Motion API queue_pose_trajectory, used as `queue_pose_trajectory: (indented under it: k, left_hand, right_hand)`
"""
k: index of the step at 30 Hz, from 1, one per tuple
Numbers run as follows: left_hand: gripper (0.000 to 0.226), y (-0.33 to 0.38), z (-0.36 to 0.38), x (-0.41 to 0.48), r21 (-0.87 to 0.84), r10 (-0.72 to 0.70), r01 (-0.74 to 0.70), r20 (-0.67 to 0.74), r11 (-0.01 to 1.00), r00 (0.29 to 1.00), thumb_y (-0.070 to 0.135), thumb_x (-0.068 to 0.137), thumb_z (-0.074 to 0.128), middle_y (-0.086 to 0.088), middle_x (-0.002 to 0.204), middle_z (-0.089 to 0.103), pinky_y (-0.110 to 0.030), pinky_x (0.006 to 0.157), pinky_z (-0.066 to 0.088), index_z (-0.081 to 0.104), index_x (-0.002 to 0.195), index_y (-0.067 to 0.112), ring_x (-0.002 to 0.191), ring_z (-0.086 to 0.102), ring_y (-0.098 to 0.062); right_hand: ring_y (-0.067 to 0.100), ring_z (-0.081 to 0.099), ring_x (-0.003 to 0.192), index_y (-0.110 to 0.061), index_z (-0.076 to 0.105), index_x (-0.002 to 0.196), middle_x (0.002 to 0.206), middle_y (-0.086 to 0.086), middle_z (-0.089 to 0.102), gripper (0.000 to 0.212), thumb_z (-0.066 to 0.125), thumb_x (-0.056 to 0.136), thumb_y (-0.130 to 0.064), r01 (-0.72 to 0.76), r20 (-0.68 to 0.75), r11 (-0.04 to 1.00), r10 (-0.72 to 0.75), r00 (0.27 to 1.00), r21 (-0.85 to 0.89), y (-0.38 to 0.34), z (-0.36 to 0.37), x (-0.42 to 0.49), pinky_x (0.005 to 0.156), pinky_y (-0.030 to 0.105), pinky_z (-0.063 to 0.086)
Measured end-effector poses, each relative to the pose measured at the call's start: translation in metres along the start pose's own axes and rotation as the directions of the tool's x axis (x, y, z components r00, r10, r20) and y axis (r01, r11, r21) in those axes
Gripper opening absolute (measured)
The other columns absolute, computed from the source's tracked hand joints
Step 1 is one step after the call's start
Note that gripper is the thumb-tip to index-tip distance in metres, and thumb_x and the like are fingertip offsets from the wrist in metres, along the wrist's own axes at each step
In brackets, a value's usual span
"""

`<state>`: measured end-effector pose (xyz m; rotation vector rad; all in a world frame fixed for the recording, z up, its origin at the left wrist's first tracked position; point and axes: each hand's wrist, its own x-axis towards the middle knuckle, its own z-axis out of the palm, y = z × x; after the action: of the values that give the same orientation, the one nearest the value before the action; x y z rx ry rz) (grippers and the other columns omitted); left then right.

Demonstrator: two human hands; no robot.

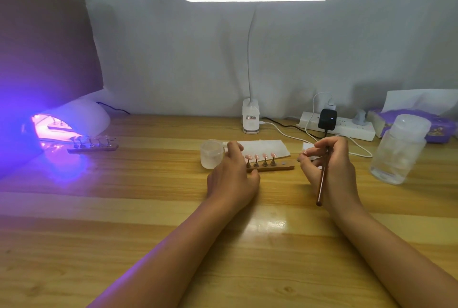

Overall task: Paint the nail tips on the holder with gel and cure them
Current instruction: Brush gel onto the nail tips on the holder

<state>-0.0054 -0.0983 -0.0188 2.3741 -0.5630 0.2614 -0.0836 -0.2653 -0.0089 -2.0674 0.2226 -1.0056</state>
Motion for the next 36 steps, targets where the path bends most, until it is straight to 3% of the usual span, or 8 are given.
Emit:
queue_pose_trajectory:
  k: [5, 8, 11, 23, 27, 30, 33, 36]
  left_hand:
    - [0.041, -0.009, -0.009, 0.008, -0.083, 0.008, 0.005, 0.152, 0.997, 0.988, 0.033, 0.089, 0.066, 0.018, 0.115, 0.062, -0.032, 0.075, 0.046, 0.038, 0.120, 0.031, 0.101, 0.061, -0.013]
    - [0.039, -0.011, -0.012, 0.005, -0.133, 0.050, -0.027, 0.171, 0.991, 0.984, 0.030, 0.084, 0.068, 0.023, 0.098, 0.062, -0.029, 0.066, 0.045, 0.042, 0.112, 0.035, 0.078, 0.058, -0.004]
    - [0.038, -0.010, -0.012, 0.004, -0.139, 0.076, -0.051, 0.181, 0.989, 0.980, 0.028, 0.082, 0.068, 0.027, 0.091, 0.059, -0.026, 0.060, 0.038, 0.042, 0.109, 0.036, 0.071, 0.055, 0.000]
    - [0.038, -0.011, -0.010, 0.002, -0.128, 0.117, -0.096, 0.169, 0.987, 0.979, 0.029, 0.084, 0.068, 0.020, 0.102, 0.063, -0.025, 0.061, 0.041, 0.041, 0.111, 0.033, 0.071, 0.056, -0.002]
    - [0.043, -0.010, -0.011, 0.002, -0.143, 0.116, -0.097, 0.129, 0.985, 0.985, 0.028, 0.085, 0.069, 0.020, 0.099, 0.063, -0.027, 0.066, 0.048, 0.039, 0.115, 0.033, 0.073, 0.058, -0.005]
    - [0.041, -0.009, -0.011, 0.002, -0.128, 0.116, -0.103, 0.100, 0.986, 0.988, 0.028, 0.087, 0.069, 0.020, 0.098, 0.063, -0.026, 0.065, 0.046, 0.039, 0.114, 0.034, 0.074, 0.057, -0.004]
    - [0.039, -0.007, -0.010, 0.000, -0.098, 0.119, -0.112, 0.068, 0.989, 0.991, 0.029, 0.089, 0.068, 0.019, 0.104, 0.065, -0.025, 0.065, 0.044, 0.040, 0.117, 0.032, 0.078, 0.057, -0.004]
    - [0.040, -0.006, -0.009, 0.000, -0.071, 0.125, -0.122, 0.032, 0.990, 0.992, 0.029, 0.090, 0.067, 0.018, 0.108, 0.065, -0.022, 0.062, 0.041, 0.039, 0.119, 0.030, 0.085, 0.058, -0.006]
  right_hand:
    - [0.014, 0.064, 0.072, -0.008, 0.044, 0.110, 0.090, -0.008, 0.060, 0.035, 0.070, 0.087, -0.013, 0.101, 0.072, 0.974, -0.088, 0.994, -0.205, 0.001, -0.003, -0.001, 0.066, 0.039, 0.056]
    - [0.010, 0.063, 0.072, -0.010, 0.044, 0.109, 0.084, -0.017, 0.056, 0.034, 0.070, 0.088, -0.013, 0.117, 0.116, 0.966, -0.092, 0.989, -0.231, 0.002, -0.003, -0.002, 0.068, 0.042, 0.057]
    - [0.008, 0.062, 0.075, -0.013, 0.042, 0.108, 0.083, -0.018, 0.055, 0.034, 0.070, 0.088, -0.014, 0.108, 0.160, 0.967, -0.071, 0.984, -0.230, 0.003, -0.003, -0.001, 0.070, 0.042, 0.057]
    - [0.014, 0.061, 0.082, -0.021, 0.041, 0.103, 0.095, -0.002, 0.065, 0.033, 0.069, 0.087, -0.015, 0.117, 0.242, 0.933, -0.033, 0.970, -0.340, -0.001, -0.003, -0.005, 0.076, 0.038, 0.054]
    - [0.019, 0.062, 0.081, -0.021, 0.040, 0.103, 0.090, -0.002, 0.062, 0.037, 0.070, 0.083, -0.009, 0.079, 0.149, 0.945, -0.033, 0.988, -0.317, -0.005, -0.010, -0.003, 0.077, 0.045, 0.054]
    - [0.022, 0.059, 0.079, -0.020, 0.039, 0.104, 0.089, -0.001, 0.058, 0.040, 0.069, 0.082, -0.007, 0.098, 0.073, 0.907, -0.074, 0.995, -0.411, -0.002, -0.021, 0.001, 0.075, 0.044, 0.053]
    - [0.019, 0.050, 0.084, -0.021, 0.037, 0.105, 0.094, -0.002, 0.051, 0.038, 0.069, 0.084, -0.019, 0.123, 0.119, 0.821, -0.067, 0.991, -0.557, 0.009, -0.027, 0.004, 0.079, 0.035, 0.040]
    - [0.016, 0.045, 0.090, -0.027, 0.030, 0.105, 0.098, -0.004, 0.047, 0.044, 0.067, 0.085, -0.042, 0.083, 0.190, 0.756, 0.055, 0.980, -0.649, 0.016, -0.024, 0.002, 0.083, 0.036, 0.039]
